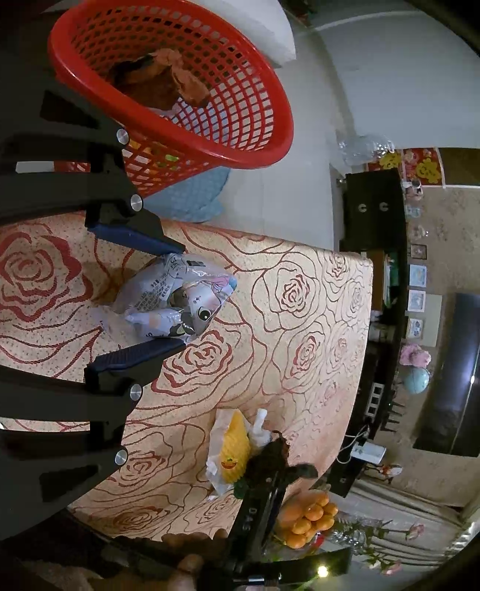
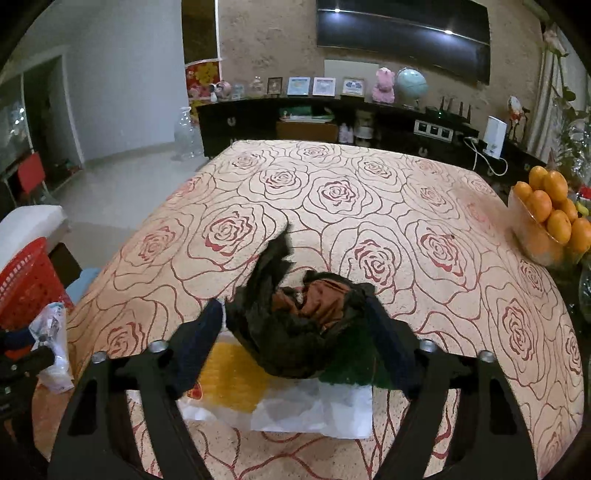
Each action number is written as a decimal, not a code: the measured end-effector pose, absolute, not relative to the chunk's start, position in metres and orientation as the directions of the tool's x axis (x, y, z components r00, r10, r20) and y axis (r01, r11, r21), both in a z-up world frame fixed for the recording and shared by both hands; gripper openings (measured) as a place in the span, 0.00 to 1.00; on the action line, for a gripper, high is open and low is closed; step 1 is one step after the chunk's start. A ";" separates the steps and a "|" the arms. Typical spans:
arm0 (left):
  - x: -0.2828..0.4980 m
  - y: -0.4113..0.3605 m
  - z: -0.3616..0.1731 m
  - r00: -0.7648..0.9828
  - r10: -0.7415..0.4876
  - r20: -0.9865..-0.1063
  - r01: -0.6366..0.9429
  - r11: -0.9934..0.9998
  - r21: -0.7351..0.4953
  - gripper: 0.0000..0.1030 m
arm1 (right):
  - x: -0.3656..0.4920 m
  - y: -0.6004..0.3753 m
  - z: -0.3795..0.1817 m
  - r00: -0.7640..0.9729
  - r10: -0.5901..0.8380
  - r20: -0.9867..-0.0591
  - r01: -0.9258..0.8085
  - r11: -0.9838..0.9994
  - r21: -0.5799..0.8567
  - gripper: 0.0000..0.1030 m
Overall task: Collect trash
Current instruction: 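Grasp the black plastic bag with the right tool while the left tool holds the clear bag, then lift both held bags off the table toward the wastebasket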
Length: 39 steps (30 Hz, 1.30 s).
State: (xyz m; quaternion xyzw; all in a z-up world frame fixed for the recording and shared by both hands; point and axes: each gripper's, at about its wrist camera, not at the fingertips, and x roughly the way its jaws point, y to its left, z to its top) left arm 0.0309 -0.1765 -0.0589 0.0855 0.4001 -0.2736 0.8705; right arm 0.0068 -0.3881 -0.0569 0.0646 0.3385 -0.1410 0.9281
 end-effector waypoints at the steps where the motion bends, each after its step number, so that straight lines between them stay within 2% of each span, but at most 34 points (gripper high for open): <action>1: 0.030 -0.177 -0.059 0.532 -0.408 -0.742 0.547 0.835 -0.066 0.43 | 0.007 -0.388 -0.058 0.730 -0.214 -0.649 0.300 0.954 0.023 0.63; 5: 0.028 -0.179 -0.058 0.540 -0.406 -0.737 0.552 0.832 -0.054 0.43 | 0.005 -0.386 -0.059 0.724 -0.205 -0.659 0.286 0.958 0.017 0.48; 8: 0.028 -0.179 -0.058 0.540 -0.406 -0.737 0.551 0.833 -0.054 0.43 | 0.001 -0.385 -0.059 0.726 -0.201 -0.657 0.286 0.958 0.024 0.43; 19: 0.031 -0.171 -0.051 0.554 -0.415 -0.722 0.538 0.840 -0.070 0.43 | -0.063 -0.364 -0.028 0.809 -0.140 -0.570 0.239 0.965 0.103 0.42; 22: 0.032 -0.170 -0.050 0.553 -0.419 -0.721 0.539 0.839 -0.074 0.43 | -0.076 -0.356 -0.036 0.802 -0.120 -0.585 0.226 0.968 0.111 0.42; 27: 0.028 -0.171 -0.052 0.550 -0.421 -0.721 0.546 0.835 -0.070 0.43 | -0.076 -0.345 -0.063 0.742 -0.109 -0.661 0.221 0.971 0.087 0.43; 28: 0.028 -0.171 -0.052 0.552 -0.421 -0.720 0.547 0.834 -0.069 0.43 | -0.074 -0.344 -0.065 0.737 -0.118 -0.665 0.222 0.972 0.075 0.46; 30: 0.028 -0.171 -0.051 0.552 -0.423 -0.718 0.548 0.834 -0.070 0.43 | -0.072 -0.343 -0.068 0.735 -0.116 -0.668 0.222 0.972 0.075 0.57; 32: 0.028 -0.171 -0.052 0.551 -0.423 -0.719 0.548 0.834 -0.070 0.43 | -0.071 -0.343 -0.069 0.732 -0.119 -0.671 0.235 0.968 0.085 0.72; 39: 0.025 -0.171 -0.051 0.554 -0.429 -0.714 0.556 0.829 -0.067 0.43 | -0.062 -0.344 -0.080 0.706 -0.134 -0.696 0.246 0.967 0.063 0.73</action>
